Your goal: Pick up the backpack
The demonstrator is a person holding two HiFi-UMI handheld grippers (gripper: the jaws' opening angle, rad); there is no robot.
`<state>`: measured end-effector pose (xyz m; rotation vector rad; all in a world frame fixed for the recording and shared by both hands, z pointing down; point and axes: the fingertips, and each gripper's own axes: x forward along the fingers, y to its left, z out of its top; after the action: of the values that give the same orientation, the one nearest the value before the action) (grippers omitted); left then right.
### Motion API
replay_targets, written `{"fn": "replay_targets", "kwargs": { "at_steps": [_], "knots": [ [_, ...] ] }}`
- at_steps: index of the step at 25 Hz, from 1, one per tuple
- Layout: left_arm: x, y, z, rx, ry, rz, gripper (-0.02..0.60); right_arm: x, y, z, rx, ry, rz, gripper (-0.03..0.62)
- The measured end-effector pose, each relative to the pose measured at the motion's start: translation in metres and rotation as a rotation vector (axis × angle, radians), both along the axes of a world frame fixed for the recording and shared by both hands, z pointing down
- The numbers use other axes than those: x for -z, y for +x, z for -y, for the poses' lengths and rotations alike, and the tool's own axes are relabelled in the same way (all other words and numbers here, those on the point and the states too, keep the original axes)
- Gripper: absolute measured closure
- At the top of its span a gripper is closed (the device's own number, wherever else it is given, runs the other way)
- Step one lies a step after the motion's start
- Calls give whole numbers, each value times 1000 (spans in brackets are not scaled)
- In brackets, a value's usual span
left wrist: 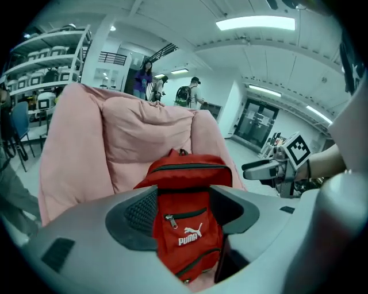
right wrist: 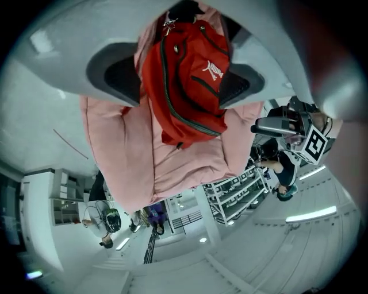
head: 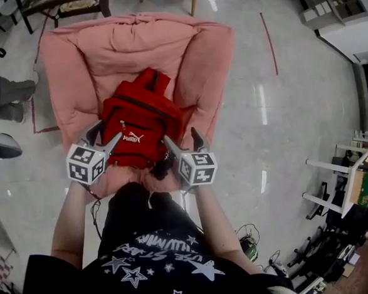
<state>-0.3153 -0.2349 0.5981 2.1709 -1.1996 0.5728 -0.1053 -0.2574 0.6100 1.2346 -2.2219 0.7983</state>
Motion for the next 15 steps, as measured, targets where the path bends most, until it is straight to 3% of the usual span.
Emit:
{"fn": "replay_targets", "kwargs": {
  "at_steps": [6, 9, 15],
  "knots": [
    [-45, -12, 36, -74, -58, 30, 286, -23, -3, 28, -18, -6, -59, 171],
    [-56, -13, 54, -109, -35, 71, 254, -32, -6, 37, -29, -23, -67, 171],
    [-68, -16, 83, -205, -6, 154, 252, -42, -18, 50, -19, -50, -79, 172]
  ]
}}
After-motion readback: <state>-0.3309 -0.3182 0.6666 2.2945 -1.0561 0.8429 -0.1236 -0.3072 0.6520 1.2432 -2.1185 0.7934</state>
